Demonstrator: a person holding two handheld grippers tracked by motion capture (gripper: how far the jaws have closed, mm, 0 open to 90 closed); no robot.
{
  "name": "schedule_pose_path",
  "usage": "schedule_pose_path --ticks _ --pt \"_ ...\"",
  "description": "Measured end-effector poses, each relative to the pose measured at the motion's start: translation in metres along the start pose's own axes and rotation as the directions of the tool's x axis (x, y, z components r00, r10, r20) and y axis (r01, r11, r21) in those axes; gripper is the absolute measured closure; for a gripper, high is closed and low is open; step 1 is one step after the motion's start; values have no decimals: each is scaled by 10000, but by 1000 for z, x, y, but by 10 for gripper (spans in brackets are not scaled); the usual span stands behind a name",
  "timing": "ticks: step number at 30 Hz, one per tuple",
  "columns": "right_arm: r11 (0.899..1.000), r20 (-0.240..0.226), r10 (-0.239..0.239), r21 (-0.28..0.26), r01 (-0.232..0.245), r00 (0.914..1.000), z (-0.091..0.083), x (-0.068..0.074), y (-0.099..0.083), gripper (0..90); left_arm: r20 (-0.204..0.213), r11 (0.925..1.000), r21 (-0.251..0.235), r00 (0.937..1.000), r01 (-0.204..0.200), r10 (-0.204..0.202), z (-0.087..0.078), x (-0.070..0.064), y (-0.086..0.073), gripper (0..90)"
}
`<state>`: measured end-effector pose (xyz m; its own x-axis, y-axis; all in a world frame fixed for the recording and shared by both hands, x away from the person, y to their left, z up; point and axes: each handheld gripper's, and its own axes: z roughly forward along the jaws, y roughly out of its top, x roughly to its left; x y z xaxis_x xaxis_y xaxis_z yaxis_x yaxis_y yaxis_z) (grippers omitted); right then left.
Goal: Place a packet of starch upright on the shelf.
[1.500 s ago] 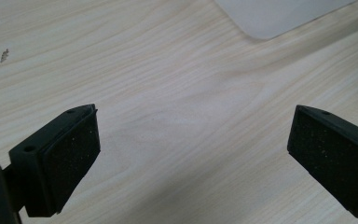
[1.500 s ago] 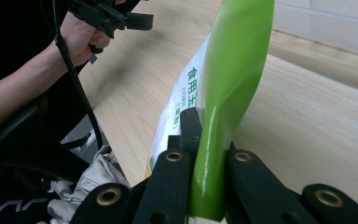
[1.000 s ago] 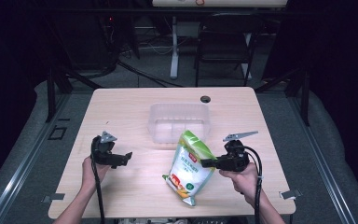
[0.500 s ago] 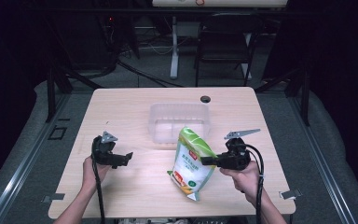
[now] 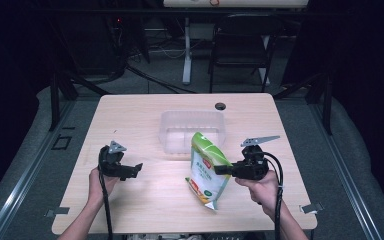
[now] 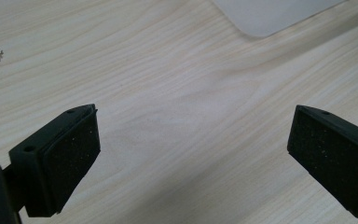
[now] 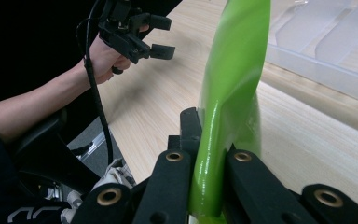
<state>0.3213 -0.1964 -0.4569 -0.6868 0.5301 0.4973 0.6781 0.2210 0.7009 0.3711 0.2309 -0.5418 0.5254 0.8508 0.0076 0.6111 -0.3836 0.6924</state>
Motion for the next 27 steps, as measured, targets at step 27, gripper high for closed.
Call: schedule_pose_path --ticks 27 --pt "9940 22 -19 -1095 21 10000 -29 1 22 900 21 10000 -29 10000 79 -79 0 0 0 23"
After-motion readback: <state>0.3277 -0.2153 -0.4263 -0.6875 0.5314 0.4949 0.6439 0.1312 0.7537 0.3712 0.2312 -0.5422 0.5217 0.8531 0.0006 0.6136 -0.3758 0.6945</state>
